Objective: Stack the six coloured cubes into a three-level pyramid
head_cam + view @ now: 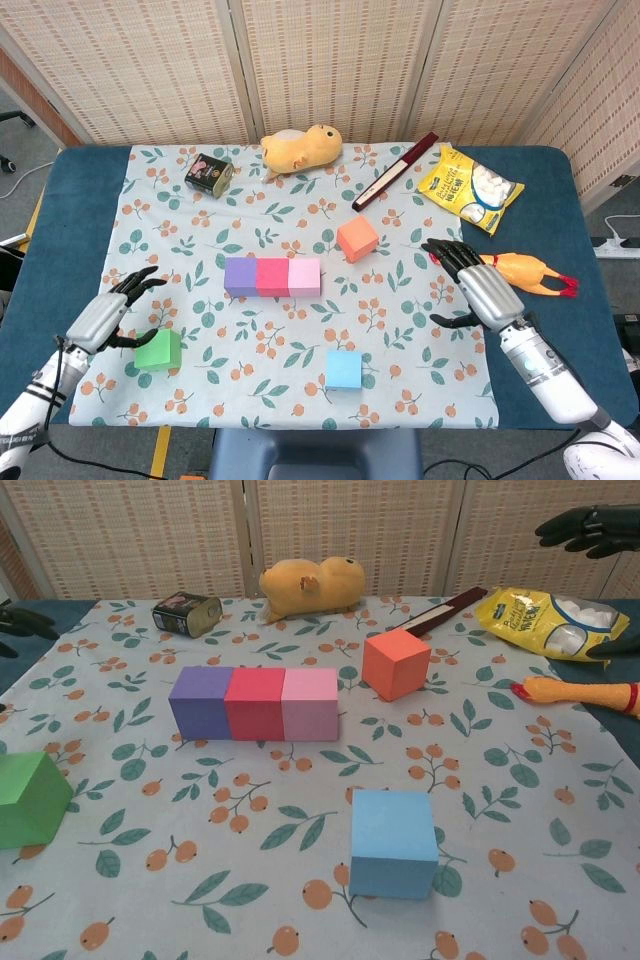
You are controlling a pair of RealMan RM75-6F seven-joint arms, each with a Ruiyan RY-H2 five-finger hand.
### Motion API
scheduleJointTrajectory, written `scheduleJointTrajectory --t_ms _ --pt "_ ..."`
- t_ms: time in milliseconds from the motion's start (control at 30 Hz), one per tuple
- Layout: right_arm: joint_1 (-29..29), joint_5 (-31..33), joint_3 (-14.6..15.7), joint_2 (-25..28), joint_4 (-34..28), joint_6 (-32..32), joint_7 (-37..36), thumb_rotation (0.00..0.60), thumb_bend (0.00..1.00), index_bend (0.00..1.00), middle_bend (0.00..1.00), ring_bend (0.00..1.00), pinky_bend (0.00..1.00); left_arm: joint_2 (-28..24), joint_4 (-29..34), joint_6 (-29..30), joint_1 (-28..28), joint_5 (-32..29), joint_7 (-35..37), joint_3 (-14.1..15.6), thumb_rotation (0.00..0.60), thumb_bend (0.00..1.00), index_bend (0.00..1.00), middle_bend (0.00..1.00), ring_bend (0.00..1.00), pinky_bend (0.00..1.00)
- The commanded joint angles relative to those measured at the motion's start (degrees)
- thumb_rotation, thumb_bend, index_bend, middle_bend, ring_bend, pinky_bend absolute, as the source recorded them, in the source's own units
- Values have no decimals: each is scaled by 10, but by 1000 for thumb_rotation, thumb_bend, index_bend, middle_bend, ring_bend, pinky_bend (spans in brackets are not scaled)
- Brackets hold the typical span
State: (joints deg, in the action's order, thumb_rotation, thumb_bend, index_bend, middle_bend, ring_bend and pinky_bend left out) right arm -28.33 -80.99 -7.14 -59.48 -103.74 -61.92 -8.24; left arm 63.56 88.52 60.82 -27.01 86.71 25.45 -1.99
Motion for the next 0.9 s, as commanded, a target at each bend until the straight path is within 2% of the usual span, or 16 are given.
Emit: scheduleJointTrajectory --t_ms 33,233,467,600,900 --pt "4 -3 0 4 -5 -7 2 600 84 0 39 0 46 22 -31 -48 -42 -29 -6 -32 600 316 169 0 0 149" --pt "16 -8 1 12 -11 -26 3 600 84 0 39 0 46 63 -88 -163 -117 -80 -24 -57 600 325 139 0 0 153" --pt "27 -5 -1 12 -6 -41 -3 600 83 0 39 0 46 100 -139 -245 -171 -112 -39 -67 600 324 81 0 0 144" --pt "31 -5 0 9 -1 -44 -6 600 84 0 39 0 46 116 -160 -271 -190 -123 -41 -69 600 323 62 0 0 141" --pt "33 2 -1 1 11 -39 -14 600 83 0 39 0 46 143 -179 -292 -217 -110 -29 -70 600 323 59 0 0 140"
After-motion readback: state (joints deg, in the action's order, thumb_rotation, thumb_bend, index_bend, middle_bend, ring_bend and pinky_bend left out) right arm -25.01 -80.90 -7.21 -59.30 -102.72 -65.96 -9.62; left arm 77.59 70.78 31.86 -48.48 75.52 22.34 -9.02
